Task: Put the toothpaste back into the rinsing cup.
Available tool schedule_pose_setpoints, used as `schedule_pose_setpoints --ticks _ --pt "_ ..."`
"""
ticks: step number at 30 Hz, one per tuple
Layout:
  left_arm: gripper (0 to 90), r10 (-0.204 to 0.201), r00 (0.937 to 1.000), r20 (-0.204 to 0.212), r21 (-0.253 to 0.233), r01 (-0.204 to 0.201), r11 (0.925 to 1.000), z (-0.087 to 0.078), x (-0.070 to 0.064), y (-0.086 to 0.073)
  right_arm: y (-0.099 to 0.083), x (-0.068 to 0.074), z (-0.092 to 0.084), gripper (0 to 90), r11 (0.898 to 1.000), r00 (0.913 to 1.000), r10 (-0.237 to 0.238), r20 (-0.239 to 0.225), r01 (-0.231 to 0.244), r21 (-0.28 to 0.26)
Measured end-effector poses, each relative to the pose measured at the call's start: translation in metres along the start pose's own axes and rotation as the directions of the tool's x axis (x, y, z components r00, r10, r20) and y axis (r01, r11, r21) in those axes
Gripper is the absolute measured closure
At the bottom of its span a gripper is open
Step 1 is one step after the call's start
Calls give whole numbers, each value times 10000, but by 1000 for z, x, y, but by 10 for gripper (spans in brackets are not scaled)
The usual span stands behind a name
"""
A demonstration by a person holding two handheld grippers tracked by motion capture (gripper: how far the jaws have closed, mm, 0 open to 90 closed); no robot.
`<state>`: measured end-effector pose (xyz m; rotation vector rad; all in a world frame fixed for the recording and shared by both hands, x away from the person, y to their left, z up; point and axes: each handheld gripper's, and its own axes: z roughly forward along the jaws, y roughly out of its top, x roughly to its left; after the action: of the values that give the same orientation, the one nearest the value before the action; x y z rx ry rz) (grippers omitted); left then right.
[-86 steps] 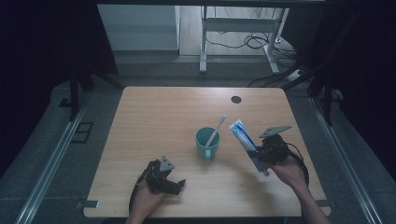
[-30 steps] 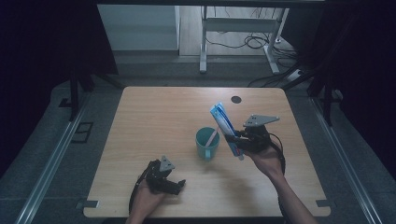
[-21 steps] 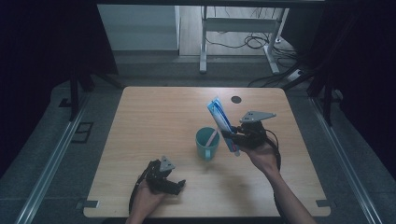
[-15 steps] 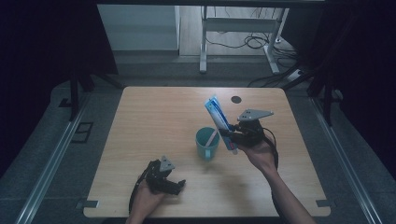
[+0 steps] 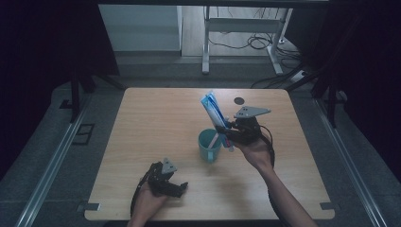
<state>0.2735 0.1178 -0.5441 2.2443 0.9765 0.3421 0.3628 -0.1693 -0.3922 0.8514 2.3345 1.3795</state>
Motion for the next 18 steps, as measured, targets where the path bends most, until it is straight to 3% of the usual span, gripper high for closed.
schedule_pose_setpoints --ticks 18 --pt "18 22 10000 41 -14 -22 10000 0 0 0 17 9 24 714 9994 9997 -224 -93 221 -273"
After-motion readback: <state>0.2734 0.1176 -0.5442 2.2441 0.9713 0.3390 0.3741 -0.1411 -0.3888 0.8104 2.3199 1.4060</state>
